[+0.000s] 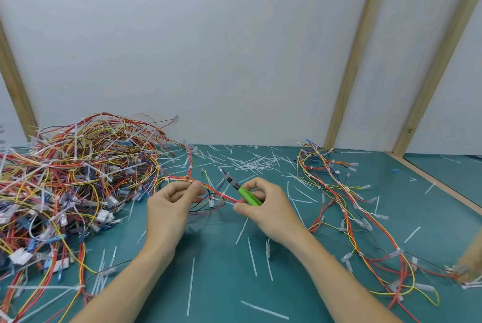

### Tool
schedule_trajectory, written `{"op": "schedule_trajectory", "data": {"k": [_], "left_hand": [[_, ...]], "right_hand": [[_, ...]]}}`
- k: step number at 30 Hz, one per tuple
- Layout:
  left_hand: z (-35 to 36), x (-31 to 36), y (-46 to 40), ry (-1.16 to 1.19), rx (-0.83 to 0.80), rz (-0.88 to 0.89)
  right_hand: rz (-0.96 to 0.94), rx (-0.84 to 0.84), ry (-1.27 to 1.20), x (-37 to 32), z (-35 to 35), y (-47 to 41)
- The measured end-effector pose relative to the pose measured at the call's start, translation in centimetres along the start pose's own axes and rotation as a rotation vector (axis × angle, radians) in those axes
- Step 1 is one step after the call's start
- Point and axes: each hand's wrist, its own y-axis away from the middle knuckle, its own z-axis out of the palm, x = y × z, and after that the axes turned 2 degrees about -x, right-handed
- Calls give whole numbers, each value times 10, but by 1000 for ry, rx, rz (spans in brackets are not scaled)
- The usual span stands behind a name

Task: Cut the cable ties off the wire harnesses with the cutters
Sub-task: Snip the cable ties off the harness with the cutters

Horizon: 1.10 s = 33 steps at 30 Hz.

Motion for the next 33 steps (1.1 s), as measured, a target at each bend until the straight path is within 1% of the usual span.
{"op": "schedule_trajectory", "data": {"k": [2,3,6,7,8,9,10,11,13,14,16,18,20,22,25,27,30,33], "left_hand": [[0,2,4,-113,-14,95],[0,3,7,-214,-15,169],[2,7,15,-652,45,536],[4,8,17,-754,51,635],[5,7,19,-804,34,698],[6,6,20,-792,-17,705],[6,4,21,-735,-88,655],[6,1,21,-670,-162,567],[8,-7,22,-631,-295,390],[9,-10,23,-625,-348,326],[13,-11,24,-489,-404,227],[15,-8,23,-321,-378,161],[15,-5,21,-243,-323,118],[15,-3,20,-208,-304,69],[14,-3,18,-179,-273,-10],[13,-4,17,-171,-244,-69],[13,-6,17,-131,-236,-143],[14,-7,17,-116,-238,-162]], "right_hand": [[15,12,-33,0,0,0],[25,15,-48,0,1,0],[55,7,-131,1,3,0],[60,-5,-164,0,4,0],[60,-20,-191,0,4,0],[58,-31,-211,-1,4,0],[55,-38,-226,-1,5,0],[54,-40,-239,-2,6,0],[54,-42,-256,-3,8,1],[49,-45,-262,-4,9,1],[37,-59,-294,-5,10,3],[31,-78,-325,-7,10,3],[26,-86,-305,-7,10,3],[25,-110,-273,-6,9,3],[-1,-207,-229,-3,7,4],[-15,-243,-220,-3,6,5],[-1,-245,-214,-3,6,5],[15,-215,-182,-3,9,4]]}}
